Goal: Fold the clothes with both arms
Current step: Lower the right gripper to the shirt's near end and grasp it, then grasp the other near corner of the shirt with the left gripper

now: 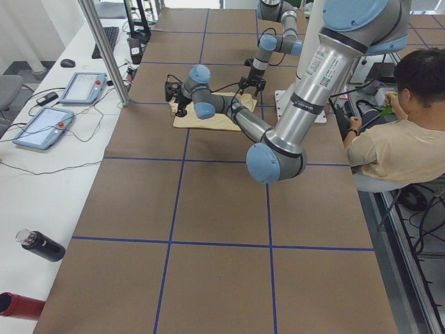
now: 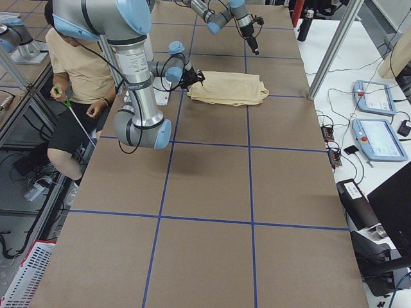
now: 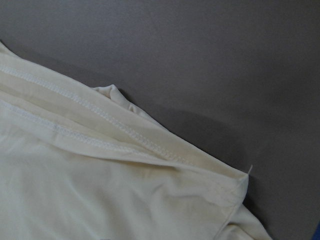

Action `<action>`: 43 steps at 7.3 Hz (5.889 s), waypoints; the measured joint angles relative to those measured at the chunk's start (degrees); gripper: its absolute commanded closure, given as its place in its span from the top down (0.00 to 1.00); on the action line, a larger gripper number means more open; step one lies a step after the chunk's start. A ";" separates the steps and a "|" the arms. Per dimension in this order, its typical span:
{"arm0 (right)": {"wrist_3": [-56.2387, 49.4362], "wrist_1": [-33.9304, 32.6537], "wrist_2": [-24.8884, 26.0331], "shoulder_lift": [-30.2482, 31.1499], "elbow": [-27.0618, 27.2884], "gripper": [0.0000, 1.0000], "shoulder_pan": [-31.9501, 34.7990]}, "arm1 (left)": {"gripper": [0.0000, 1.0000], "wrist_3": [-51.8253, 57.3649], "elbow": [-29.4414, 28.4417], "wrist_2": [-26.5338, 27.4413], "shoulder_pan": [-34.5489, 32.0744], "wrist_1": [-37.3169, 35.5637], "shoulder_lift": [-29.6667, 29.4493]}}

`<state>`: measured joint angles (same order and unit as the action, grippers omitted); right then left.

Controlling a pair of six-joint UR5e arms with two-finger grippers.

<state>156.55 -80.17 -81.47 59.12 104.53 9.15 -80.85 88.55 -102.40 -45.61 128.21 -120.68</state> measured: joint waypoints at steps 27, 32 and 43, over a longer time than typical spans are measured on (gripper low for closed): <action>1.92 -10.37 0.20 1.05 4.90 0.00 -2.64 | 0.73 -14.67 9.80 1.84 6.14 0.35 7.84; 1.84 -10.73 0.25 1.60 5.74 0.00 -3.58 | 0.68 -39.12 21.00 15.11 31.60 -0.03 19.55; 1.30 -10.80 0.17 1.79 6.10 0.00 -3.61 | 0.49 -42.31 20.82 15.77 36.00 0.02 21.02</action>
<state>157.85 -90.97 -81.30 60.91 110.64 5.54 -123.16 109.37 -86.63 -9.62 128.23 -99.66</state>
